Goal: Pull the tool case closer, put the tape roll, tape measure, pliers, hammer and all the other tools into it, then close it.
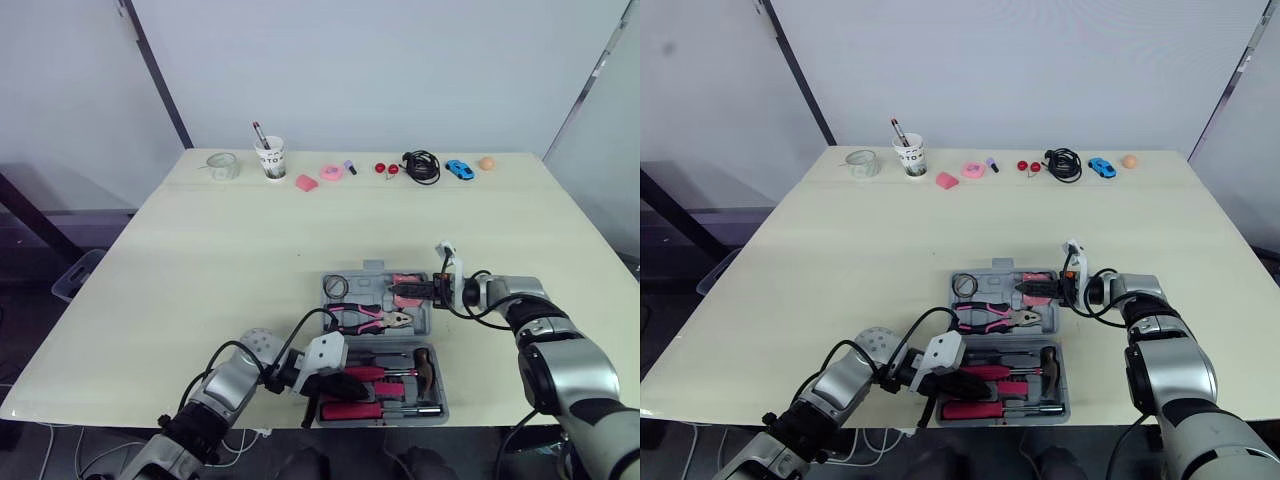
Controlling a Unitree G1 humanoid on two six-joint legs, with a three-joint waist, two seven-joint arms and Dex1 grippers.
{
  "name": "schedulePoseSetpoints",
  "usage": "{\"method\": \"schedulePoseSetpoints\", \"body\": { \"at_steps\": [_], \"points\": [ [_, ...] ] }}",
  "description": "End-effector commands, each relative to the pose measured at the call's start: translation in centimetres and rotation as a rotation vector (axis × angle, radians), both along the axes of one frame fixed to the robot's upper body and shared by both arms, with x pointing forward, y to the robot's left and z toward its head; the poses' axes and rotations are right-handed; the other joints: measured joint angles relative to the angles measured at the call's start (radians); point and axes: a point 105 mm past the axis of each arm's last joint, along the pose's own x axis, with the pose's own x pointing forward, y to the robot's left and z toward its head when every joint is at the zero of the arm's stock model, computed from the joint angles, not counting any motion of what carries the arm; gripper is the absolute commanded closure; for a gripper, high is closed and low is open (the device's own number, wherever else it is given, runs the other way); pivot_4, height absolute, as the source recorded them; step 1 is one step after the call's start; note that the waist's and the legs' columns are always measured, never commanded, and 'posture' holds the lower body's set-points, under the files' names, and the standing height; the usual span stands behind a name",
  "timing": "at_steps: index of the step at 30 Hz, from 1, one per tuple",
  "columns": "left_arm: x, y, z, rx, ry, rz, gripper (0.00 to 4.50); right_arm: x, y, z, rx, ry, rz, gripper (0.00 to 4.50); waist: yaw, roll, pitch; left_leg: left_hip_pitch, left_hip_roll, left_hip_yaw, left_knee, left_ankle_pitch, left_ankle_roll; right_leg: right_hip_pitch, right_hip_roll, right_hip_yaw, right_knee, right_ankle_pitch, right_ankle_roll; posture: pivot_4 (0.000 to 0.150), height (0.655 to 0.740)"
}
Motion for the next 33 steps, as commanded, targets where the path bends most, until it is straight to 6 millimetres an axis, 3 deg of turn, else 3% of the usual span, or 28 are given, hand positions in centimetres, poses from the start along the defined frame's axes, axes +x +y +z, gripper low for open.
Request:
{"method": "schedulePoseSetpoints", "body": {
  "at_steps": [1, 6, 14, 18, 22, 25, 26, 29, 31, 33],
  "points": [
    [-0.1, 1.3, 1.4, -0.034, 0.016, 0.065, 4.50, -0.4, -0.8, 3.0, 0.087, -0.084, 0.078, 0.02, -0.001, 0.001, 0.001, -0.001, 0.000, 0.000, 0.000, 0.000, 0.000, -0.001, 0.000, 0.000, 0.000, 0.000, 0.000, 0.150, 0.7400],
    [-1.2, 3.6, 3.6, -0.059, 0.030, 0.106, 4.50, -2.4, -1.7, 4.2, 0.114, -0.096, 0.165, 0.02, 0.002, 0.002, 0.002, -0.002, 0.001, -0.002, -0.001, 0.000, 0.000, -0.001, 0.000, -0.001, -0.001, 0.000, 0.000, 0.150, 0.7400],
    [-2.8, 9.4, 4.8, -0.017, 0.062, 0.276, 4.50, -8.4, -1.9, 4.4, 0.093, -0.098, 0.268, 0.02, 0.004, 0.002, 0.003, -0.001, 0.001, -0.005, -0.002, 0.000, 0.000, -0.001, -0.001, -0.001, -0.003, 0.000, 0.000, 0.150, 0.7400],
    [-3.1, 12.1, 4.4, -0.019, 0.085, 0.408, 4.50, -10.4, -2.4, 3.8, 0.052, -0.120, 0.216, 0.02, 0.004, 0.002, 0.003, -0.001, 0.002, -0.005, -0.003, 0.000, 0.000, -0.001, -0.001, -0.002, -0.003, -0.001, -0.002, 0.150, 0.7400],
    [-1.8, 15.0, 4.7, -0.064, 0.004, 0.609, 4.50, -11.5, -4.2, 3.0, -0.051, -0.245, 0.087, 0.02, 0.008, 0.001, 0.003, -0.001, 0.002, -0.004, -0.002, 0.000, 0.000, -0.001, -0.003, -0.002, -0.006, -0.003, -0.004, 0.150, 0.7400],
    [-1.4, 15.5, 5.4, -0.105, -0.019, 0.662, 3.50, -11.6, -5.9, 2.1, -0.149, -0.389, -0.030, 0.00, 0.006, -0.002, 0.004, -0.002, 0.002, -0.003, -0.002, 0.000, 0.000, -0.001, -0.003, -0.001, -0.008, -0.002, -0.004, 0.150, 0.7400],
    [-1.4, 15.6, 5.7, -0.117, -0.022, 0.675, 3.42, -11.7, -6.6, 1.9, -0.179, -0.437, -0.065, 0.00, 0.006, -0.002, 0.005, -0.002, 0.002, -0.003, -0.002, 0.000, 0.000, -0.001, -0.003, -0.001, -0.008, -0.002, -0.003, 0.150, 0.7400],
    [-1.1, 16.2, 6.3, -0.135, -0.048, 0.725, 2.34, -12.4, -8.5, 1.1, -0.263, -0.546, -0.153, 0.00, 0.008, -0.003, 0.005, -0.002, 0.002, -0.003, -0.003, 0.000, 0.000, 0.000, -0.003, -0.002, -0.010, -0.002, -0.002, 0.150, 0.7400],
    [-0.9, 16.6, 6.5, -0.125, -0.077, 0.757, 1.23, -12.7, -9.8, 0.8, -0.307, -0.604, -0.211, 0.00, 0.007, -0.003, 0.005, -0.002, 0.002, -0.002, -0.003, 0.000, 0.000, -0.001, -0.003, -0.001, -0.010, -0.001, -0.001, 0.150, 0.7400],
    [-1.0, 16.9, 6.4, -0.101, -0.086, 0.775, 0.54, -12.9, -11.3, 0.4, -0.359, -0.653, -0.271, 0.00, 0.004, -0.004, 0.005, -0.002, 0.002, -0.002, -0.003, 0.000, 0.000, -0.001, -0.003, -0.001, -0.010, -0.002, -0.002, 0.150, 0.7400]
  ]
}}
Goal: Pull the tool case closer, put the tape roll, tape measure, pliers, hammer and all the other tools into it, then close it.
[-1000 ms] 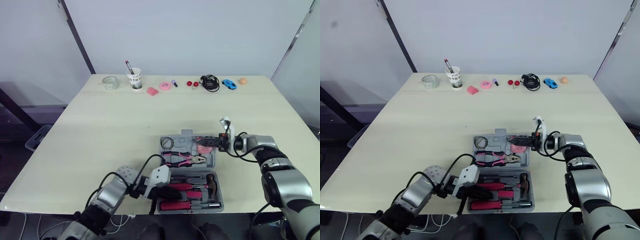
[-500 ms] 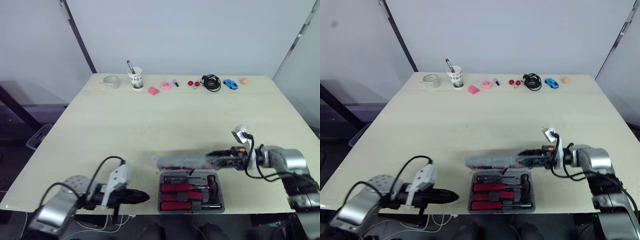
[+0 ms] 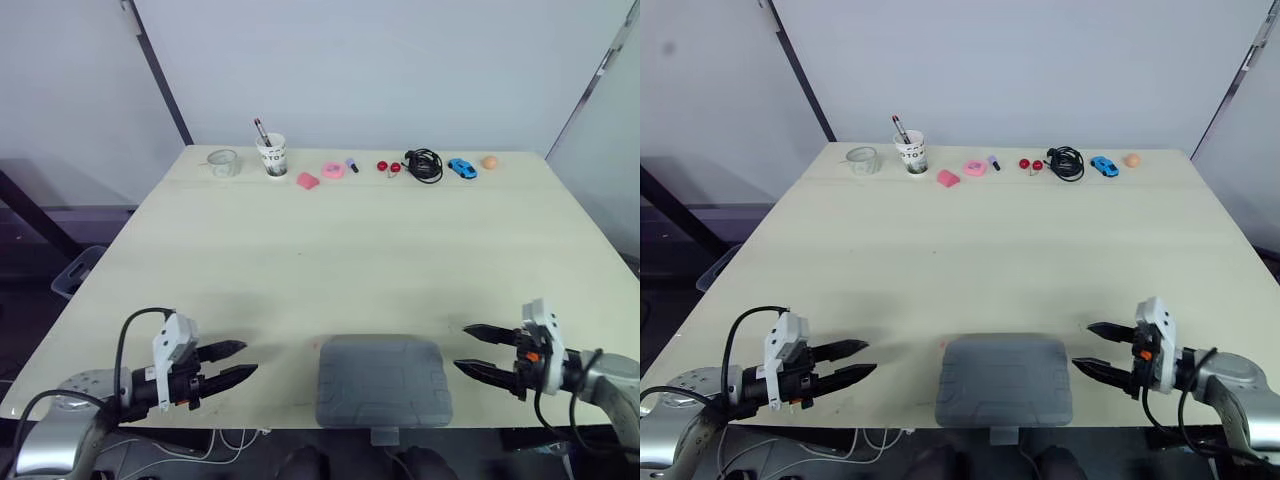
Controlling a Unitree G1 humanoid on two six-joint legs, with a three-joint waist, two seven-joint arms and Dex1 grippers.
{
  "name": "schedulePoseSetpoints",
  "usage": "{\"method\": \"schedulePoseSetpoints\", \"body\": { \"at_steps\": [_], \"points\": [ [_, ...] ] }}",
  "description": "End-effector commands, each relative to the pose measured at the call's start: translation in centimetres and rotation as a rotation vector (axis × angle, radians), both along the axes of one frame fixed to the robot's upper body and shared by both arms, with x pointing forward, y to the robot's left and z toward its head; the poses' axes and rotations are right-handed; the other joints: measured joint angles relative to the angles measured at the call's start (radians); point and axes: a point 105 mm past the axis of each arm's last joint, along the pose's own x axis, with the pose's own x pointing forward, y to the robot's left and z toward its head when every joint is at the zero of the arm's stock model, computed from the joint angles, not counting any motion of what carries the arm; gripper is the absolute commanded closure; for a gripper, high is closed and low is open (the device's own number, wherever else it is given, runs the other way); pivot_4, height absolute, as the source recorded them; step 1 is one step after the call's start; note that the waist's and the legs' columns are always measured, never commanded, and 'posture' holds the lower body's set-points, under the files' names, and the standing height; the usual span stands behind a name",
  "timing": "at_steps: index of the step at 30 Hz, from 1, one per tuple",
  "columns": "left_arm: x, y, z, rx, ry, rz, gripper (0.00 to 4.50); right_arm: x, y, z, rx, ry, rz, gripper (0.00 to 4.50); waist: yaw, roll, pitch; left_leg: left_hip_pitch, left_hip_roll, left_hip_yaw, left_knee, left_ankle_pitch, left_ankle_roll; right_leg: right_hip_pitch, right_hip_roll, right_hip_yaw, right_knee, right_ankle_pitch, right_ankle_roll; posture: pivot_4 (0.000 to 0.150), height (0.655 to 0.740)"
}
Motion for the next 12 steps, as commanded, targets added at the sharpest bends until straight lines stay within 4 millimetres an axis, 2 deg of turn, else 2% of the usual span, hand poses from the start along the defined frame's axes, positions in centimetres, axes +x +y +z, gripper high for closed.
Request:
{"method": "schedulePoseSetpoints", "body": {
  "at_steps": [1, 2, 7, 12],
  "points": [
    [0.1, 0.7, 0.7, 0.056, -0.046, 0.044, 0.30, 0.0, -2.9, 0.7, -0.078, -0.166, -0.116, 0.00, -0.002, 0.000, 0.000, 0.000, 0.000, 0.000, 0.000, 0.000, 0.000, 0.000, 0.000, 0.000, 0.000, 0.000, 0.000, 0.150, 0.7400],
    [0.2, 1.0, 0.4, 0.087, -0.044, 0.064, 0.06, -0.2, -3.6, 0.6, -0.093, -0.182, -0.142, 0.00, -0.001, 0.000, 0.000, 0.001, 0.000, 0.001, 0.000, 0.000, 0.000, 0.000, 0.000, 0.001, 0.000, -0.001, -0.001, 0.150, 0.7400],
    [0.5, 1.3, 0.3, 0.086, -0.043, 0.091, 0.06, -0.8, -6.2, 0.0, -0.148, -0.223, -0.238, 0.00, 0.000, 0.000, 0.000, 0.001, 0.000, 0.002, 0.000, 0.000, 0.000, 0.001, 0.000, 0.001, 0.000, -0.001, -0.002, 0.150, 0.7400],
    [0.2, 0.8, -0.9, 0.116, -0.009, 0.072, 0.06, -1.4, -7.8, -0.9, -0.164, -0.207, -0.270, 0.00, 0.000, 0.000, 0.000, 0.001, 0.000, 0.001, 0.000, 0.000, 0.000, 0.001, 0.000, 0.001, 0.000, -0.001, -0.002, 0.150, 0.7400]
  ]
}}
